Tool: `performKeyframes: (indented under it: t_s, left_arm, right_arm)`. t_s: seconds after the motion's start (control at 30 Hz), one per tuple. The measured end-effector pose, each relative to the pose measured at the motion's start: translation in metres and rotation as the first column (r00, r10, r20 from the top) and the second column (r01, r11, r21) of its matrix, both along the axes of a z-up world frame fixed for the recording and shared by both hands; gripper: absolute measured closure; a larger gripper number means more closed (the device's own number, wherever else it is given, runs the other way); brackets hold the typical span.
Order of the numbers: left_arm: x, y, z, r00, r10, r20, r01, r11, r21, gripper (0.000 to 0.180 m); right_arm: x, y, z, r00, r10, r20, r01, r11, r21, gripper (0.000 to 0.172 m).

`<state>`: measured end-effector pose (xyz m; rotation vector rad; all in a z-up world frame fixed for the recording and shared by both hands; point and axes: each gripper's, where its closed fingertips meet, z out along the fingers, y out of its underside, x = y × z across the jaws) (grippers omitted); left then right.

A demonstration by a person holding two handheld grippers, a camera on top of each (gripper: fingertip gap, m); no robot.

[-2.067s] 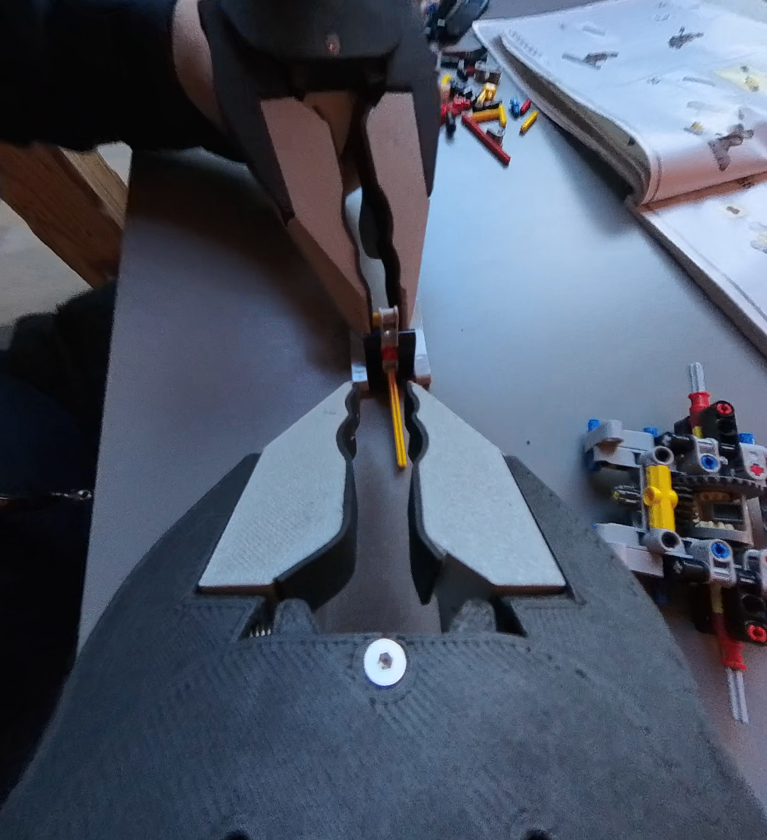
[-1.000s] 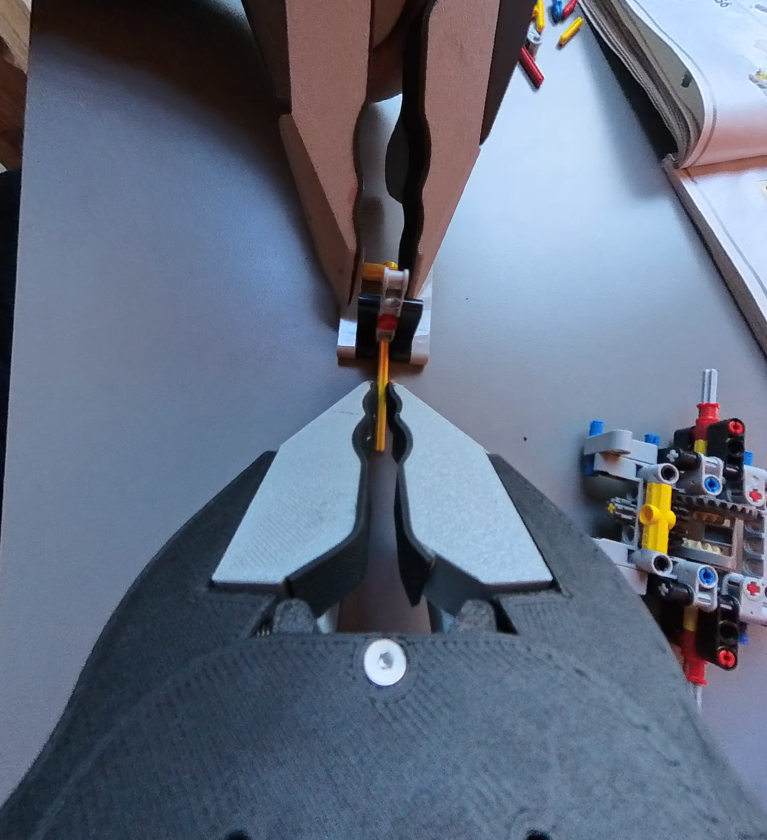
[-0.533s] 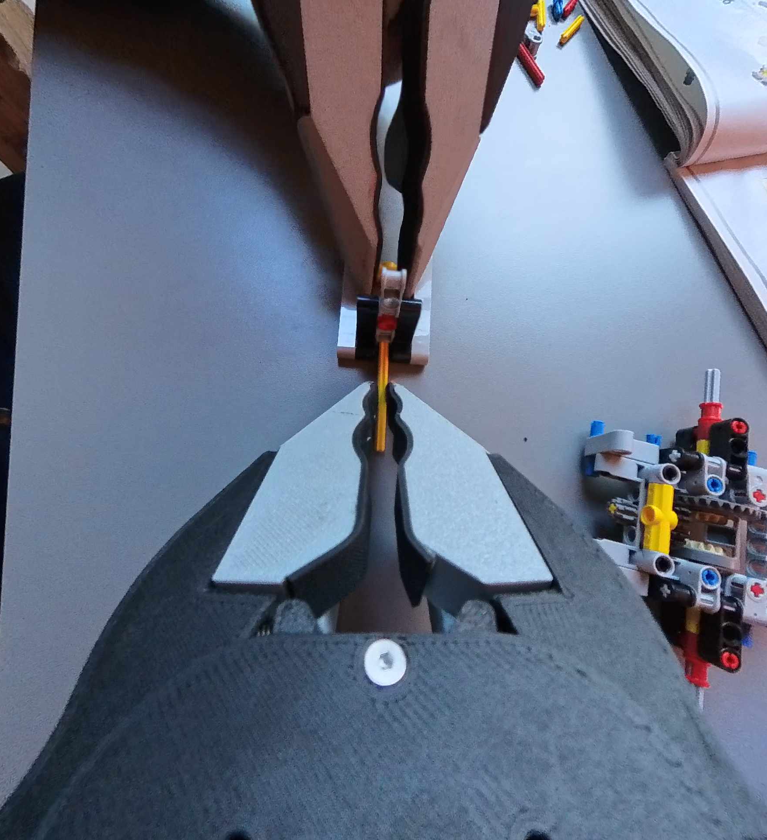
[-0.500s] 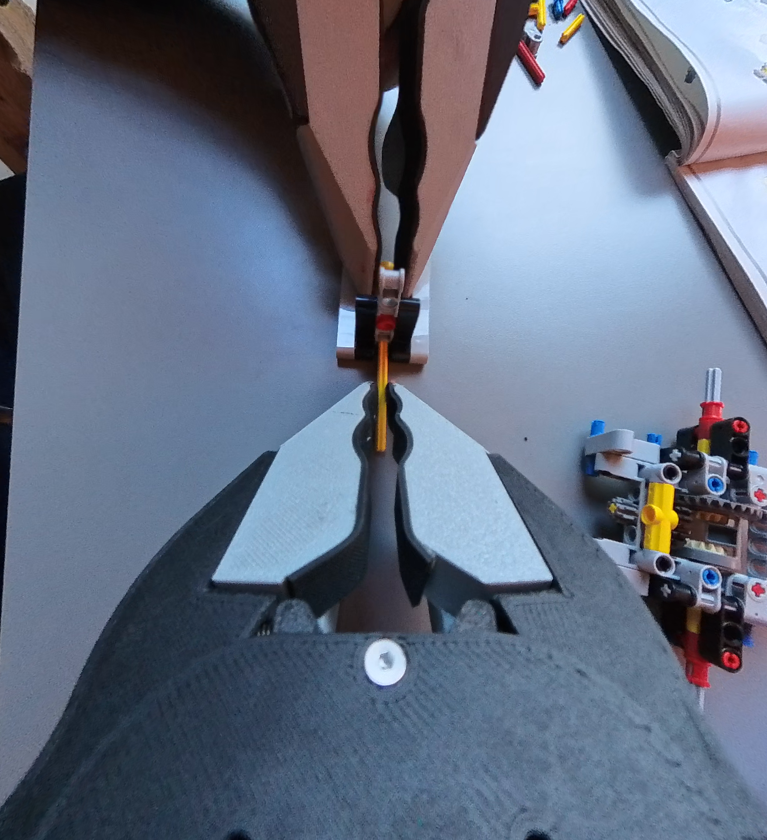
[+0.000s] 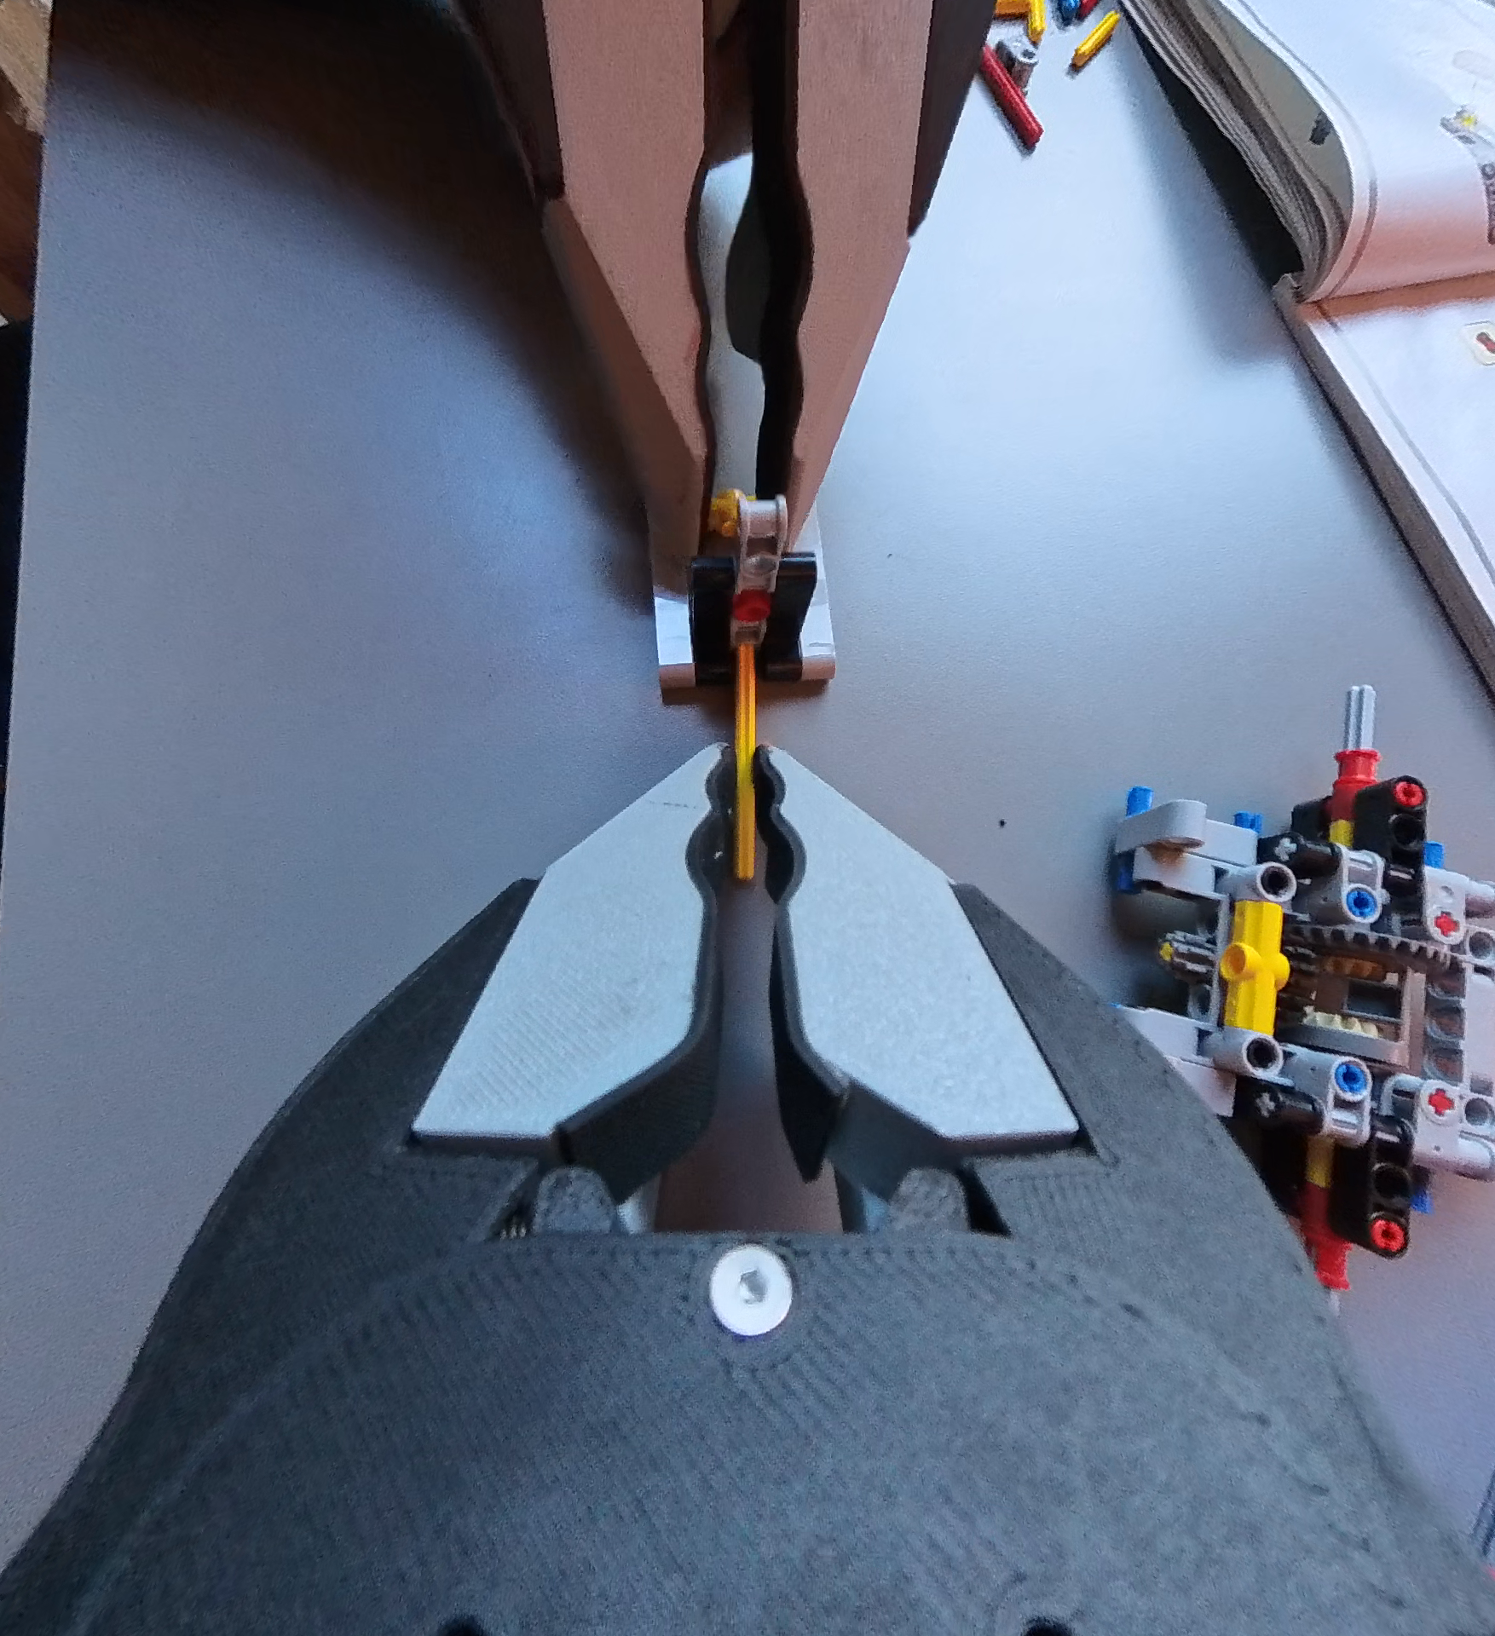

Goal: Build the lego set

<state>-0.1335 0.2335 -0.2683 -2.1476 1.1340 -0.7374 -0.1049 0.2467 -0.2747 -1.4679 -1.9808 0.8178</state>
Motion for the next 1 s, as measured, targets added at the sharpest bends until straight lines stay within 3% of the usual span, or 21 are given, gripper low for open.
performKeyframes:
  t_s: [0.53,0.83,1.0]
  left_arm:
    - [-0.001,0.003,0.002,1.0,-0.001,0.02,0.001,1.0,0.018,0.173]
    - [-0.002,0.003,0.017,0.988,0.014,0.151,-0.013,1.0,-0.007,0.173]
    - [-0.002,0.005,0.037,0.95,0.041,0.31,-0.028,0.999,-0.046,0.173]
  right_arm:
    - [0.001,0.0,0.0,1.0,0.005,-0.003,-0.005,1.0,0.011,0.169]
    - [0.004,0.001,0.007,0.999,0.012,-0.051,-0.011,1.0,0.02,0.16]
    - [0.0,0.013,0.028,0.982,-0.035,-0.183,0.049,0.996,0.074,0.156]
